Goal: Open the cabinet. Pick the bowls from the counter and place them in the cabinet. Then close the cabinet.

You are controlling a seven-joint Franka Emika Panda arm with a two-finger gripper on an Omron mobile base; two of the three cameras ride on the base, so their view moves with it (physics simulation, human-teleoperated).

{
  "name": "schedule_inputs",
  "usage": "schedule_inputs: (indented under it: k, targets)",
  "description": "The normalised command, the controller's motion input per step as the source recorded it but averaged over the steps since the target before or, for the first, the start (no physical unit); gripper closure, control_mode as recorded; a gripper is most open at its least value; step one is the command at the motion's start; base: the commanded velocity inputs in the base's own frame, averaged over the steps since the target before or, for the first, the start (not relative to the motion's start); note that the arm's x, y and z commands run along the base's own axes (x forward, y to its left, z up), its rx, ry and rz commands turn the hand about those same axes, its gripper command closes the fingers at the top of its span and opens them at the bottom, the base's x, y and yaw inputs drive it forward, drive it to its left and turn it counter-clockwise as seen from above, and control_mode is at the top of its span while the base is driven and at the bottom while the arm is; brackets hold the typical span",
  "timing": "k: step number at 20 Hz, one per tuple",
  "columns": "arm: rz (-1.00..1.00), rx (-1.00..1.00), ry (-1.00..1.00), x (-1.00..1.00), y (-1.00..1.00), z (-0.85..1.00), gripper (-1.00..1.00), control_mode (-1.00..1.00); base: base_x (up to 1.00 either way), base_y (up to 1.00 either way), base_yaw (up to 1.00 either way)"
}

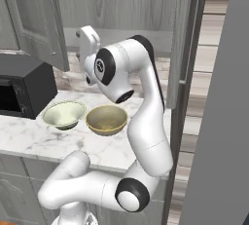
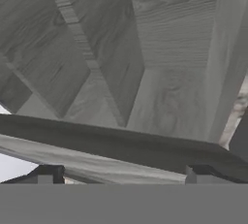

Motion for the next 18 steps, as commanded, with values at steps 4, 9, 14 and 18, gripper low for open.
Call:
schedule_inputs:
  k: [4, 9, 14, 18]
  targets:
    - [0.01, 0.0, 0.07, 0.21, 0.04, 0.04, -1.0, -1.0, 0.0, 0.0, 0.0]
    - [0.0, 0.0, 0.09, 0.27, 0.02, 0.02, -1.0, -1.0, 0.0, 0.0, 0.0]
    - [0.01, 0.0, 0.08, 0.08, 0.28, 0.0, -1.0, -1.0, 0.0, 0.0, 0.0]
    - [0.0, 0.0, 0.07, 0.11, 0.5, 0.0, -1.0, -1.0, 0.0, 0.0, 0.0]
